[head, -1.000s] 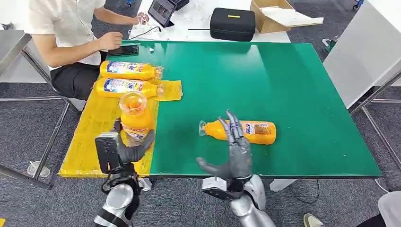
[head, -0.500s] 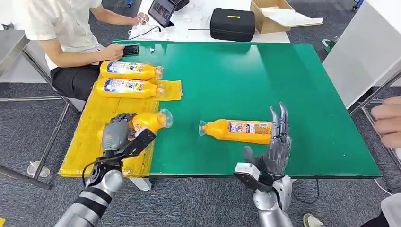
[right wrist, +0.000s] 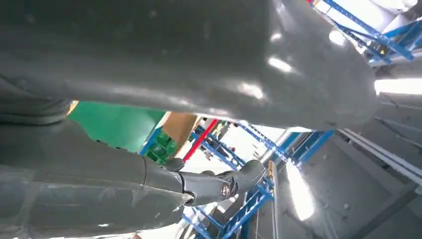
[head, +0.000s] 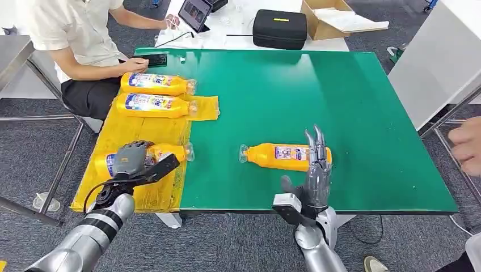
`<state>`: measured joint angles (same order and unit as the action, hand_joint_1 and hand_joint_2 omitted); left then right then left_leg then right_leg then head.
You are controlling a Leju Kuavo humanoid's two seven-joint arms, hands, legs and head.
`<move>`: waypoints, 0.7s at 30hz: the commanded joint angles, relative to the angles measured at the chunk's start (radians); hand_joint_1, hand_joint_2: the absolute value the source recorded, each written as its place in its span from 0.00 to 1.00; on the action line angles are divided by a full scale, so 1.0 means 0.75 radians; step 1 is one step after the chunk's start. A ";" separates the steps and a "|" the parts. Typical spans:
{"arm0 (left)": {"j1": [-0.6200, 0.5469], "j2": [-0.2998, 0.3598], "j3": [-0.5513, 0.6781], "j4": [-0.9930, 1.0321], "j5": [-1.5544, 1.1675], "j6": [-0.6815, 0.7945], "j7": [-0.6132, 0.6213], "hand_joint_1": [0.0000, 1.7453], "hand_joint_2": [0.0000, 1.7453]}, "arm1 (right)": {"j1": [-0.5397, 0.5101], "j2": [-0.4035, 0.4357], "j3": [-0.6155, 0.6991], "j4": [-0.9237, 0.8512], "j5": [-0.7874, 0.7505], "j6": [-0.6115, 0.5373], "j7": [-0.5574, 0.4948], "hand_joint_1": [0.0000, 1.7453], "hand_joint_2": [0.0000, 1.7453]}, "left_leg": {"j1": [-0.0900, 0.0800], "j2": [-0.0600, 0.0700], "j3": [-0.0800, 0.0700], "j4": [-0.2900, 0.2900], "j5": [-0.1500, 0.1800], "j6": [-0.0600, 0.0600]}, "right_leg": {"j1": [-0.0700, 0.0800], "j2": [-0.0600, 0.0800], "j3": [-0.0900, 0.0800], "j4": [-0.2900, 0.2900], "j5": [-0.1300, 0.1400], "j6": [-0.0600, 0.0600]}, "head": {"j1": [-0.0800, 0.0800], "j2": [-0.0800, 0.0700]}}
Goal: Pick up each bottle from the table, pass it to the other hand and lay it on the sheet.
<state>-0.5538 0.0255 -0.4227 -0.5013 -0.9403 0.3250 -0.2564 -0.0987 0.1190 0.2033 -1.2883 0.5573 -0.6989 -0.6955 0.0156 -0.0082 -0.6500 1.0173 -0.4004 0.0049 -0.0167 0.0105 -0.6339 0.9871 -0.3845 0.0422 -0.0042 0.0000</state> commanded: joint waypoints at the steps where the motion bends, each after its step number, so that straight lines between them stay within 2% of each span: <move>1: -0.085 -0.006 0.048 0.168 0.055 -0.124 0.022 0.00 1.00 | -0.047 -0.038 0.035 0.112 -0.021 0.001 -0.004 0.00 0.00 | 0.001 0.002 0.009 0.000 -0.003 0.001 | 0.002 0.000 0.009 -0.001 -0.002 -0.003 | 0.000 0.000; 5: -0.095 0.010 0.045 0.149 0.075 -0.249 -0.057 0.00 1.00 | -0.025 -0.033 0.021 -0.002 -0.083 0.001 -0.004 0.00 0.00 | 0.000 0.001 0.003 0.000 -0.001 0.000 | 0.000 0.000 0.002 0.000 -0.001 -0.002 | 0.000 0.000; 9: -0.093 0.013 0.043 0.119 0.095 -0.294 -0.116 0.00 1.00 | -0.053 -0.052 0.052 0.052 -0.114 0.001 -0.004 0.00 0.00 | 0.000 0.002 0.006 0.000 -0.001 0.001 | 0.001 0.001 0.005 -0.001 -0.001 -0.002 | 0.000 0.000; 12: -0.063 -0.004 0.030 0.043 0.073 -0.110 -0.157 0.00 1.00 | -0.054 -0.042 0.040 0.035 -0.126 0.001 -0.004 0.00 0.00 | 0.000 0.002 0.007 0.000 -0.002 0.001 | 0.001 0.000 0.007 0.000 -0.001 -0.002 | 0.001 0.000; 16: -0.063 -0.004 0.030 0.043 0.073 -0.110 -0.157 0.00 1.00 | -0.054 -0.042 0.040 0.035 -0.126 0.001 -0.004 0.00 0.00 | 0.000 0.002 0.006 0.001 -0.002 0.001 | 0.001 0.000 0.006 0.000 -0.002 -0.002 | 0.001 0.000; 21: -0.030 -0.018 0.020 -0.027 0.080 0.013 -0.244 0.00 1.00 | -0.061 -0.052 0.069 0.040 -0.155 0.001 -0.004 0.00 0.00 | 0.000 0.001 0.005 0.000 -0.002 0.000 | 0.001 0.000 0.005 0.000 -0.001 -0.002 | 0.001 0.000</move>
<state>-0.5831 0.0278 -0.4028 -0.4803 -0.8827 0.2583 -0.3842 -0.1073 0.1057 0.2216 -1.2795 0.4635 -0.6989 -0.6977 0.0154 -0.0084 -0.6487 1.0173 -0.4002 0.0048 -0.0169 0.0104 -0.6326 0.9871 -0.3844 0.0423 -0.0038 0.0000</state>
